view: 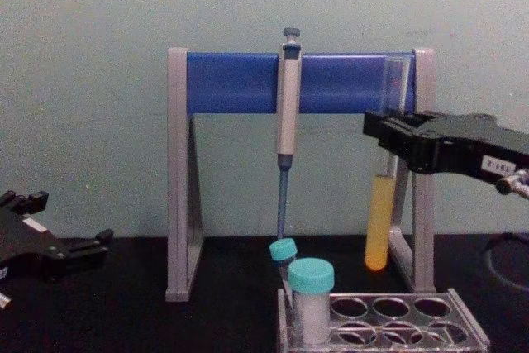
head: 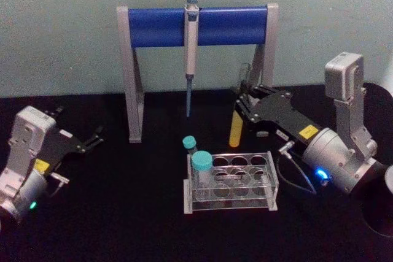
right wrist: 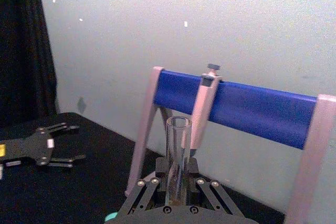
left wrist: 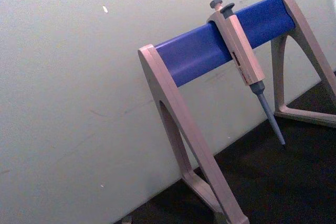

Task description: Pick up the test tube from the test tube rack, shake it, then place it back into the test tube rack.

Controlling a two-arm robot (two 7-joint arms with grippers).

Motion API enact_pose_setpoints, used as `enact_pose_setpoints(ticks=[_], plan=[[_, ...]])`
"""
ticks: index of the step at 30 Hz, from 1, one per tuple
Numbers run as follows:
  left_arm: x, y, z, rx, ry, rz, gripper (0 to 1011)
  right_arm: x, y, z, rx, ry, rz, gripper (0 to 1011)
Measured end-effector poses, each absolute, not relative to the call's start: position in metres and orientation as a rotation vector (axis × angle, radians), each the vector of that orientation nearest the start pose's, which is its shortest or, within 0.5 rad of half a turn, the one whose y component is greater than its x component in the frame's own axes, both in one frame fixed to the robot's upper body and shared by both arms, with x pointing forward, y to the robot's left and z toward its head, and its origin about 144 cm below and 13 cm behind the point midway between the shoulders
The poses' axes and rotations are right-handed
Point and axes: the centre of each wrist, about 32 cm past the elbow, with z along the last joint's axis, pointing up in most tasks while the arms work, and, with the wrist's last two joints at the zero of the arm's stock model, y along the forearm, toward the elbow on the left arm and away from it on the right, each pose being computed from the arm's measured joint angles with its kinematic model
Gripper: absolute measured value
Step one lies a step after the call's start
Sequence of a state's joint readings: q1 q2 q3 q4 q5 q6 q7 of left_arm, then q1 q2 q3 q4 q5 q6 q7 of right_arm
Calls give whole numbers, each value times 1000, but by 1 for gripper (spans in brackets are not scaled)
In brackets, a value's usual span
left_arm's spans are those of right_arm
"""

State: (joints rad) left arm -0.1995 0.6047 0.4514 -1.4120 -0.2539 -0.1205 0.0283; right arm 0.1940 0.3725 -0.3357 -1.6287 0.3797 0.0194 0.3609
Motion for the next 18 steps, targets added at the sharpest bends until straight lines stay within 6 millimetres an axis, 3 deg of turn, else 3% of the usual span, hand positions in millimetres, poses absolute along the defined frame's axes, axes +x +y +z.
enact_pose_setpoints(ticks=[18], plan=[[489, 310, 1140, 304, -285, 1248, 1001, 494, -234, 1207, 44, -106, -906, 235]])
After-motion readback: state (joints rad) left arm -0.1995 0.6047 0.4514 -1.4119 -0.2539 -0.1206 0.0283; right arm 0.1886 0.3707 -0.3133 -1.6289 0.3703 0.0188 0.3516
